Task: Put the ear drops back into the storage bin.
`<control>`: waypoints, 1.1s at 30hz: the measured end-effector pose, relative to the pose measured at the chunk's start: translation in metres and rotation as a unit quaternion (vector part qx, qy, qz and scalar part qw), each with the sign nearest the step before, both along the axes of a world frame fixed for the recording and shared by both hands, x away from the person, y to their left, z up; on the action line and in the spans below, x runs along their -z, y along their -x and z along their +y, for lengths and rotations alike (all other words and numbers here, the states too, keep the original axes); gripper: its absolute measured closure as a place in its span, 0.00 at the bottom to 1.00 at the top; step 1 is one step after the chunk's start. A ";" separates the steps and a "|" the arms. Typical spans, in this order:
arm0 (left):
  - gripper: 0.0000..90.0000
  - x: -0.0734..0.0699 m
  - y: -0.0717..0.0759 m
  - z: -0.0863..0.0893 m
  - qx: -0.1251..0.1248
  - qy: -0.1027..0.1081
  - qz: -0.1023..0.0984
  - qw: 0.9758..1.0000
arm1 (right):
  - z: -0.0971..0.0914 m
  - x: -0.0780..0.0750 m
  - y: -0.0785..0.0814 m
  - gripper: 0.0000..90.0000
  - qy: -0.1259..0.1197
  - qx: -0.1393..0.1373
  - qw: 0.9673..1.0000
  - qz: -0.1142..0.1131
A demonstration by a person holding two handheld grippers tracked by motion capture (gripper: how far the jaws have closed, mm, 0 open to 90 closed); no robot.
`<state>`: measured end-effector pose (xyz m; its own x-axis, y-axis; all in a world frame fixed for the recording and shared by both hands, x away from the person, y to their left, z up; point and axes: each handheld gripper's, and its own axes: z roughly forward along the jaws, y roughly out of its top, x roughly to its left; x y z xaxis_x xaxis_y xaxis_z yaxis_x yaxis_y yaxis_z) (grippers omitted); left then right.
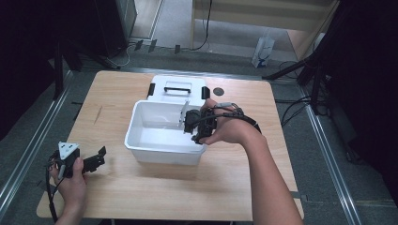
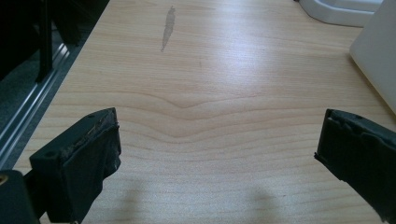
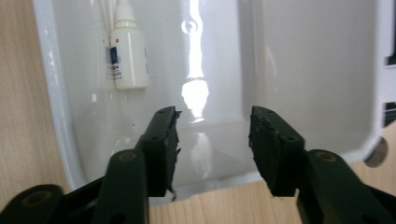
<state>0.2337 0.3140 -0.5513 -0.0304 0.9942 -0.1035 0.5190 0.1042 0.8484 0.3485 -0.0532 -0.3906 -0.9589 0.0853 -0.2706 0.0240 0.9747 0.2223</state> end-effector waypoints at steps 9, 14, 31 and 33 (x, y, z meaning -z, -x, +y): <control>0.01 0.000 0.000 0.000 0.000 0.000 0.000 1.000 | -0.026 -0.015 0.013 0.47 -0.014 0.025 0.999 -0.016; 0.00 0.000 0.000 0.000 0.000 0.000 0.000 1.000 | -0.043 -0.012 0.015 0.46 -0.017 0.039 0.999 -0.013; 0.01 0.000 0.000 -0.001 0.000 -0.004 0.001 1.000 | -0.097 0.035 0.028 0.42 -0.020 0.098 0.995 0.011; 0.01 0.000 0.000 -0.001 -0.001 -0.002 0.000 1.000 | -0.101 0.041 0.030 0.42 -0.020 0.103 0.994 0.013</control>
<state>0.2334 0.3130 -0.5512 -0.0324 0.9944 -0.1002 0.5190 0.1024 0.8486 0.3186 -0.1541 -0.4312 -0.9263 0.2914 -0.2387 0.2287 0.9387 0.2580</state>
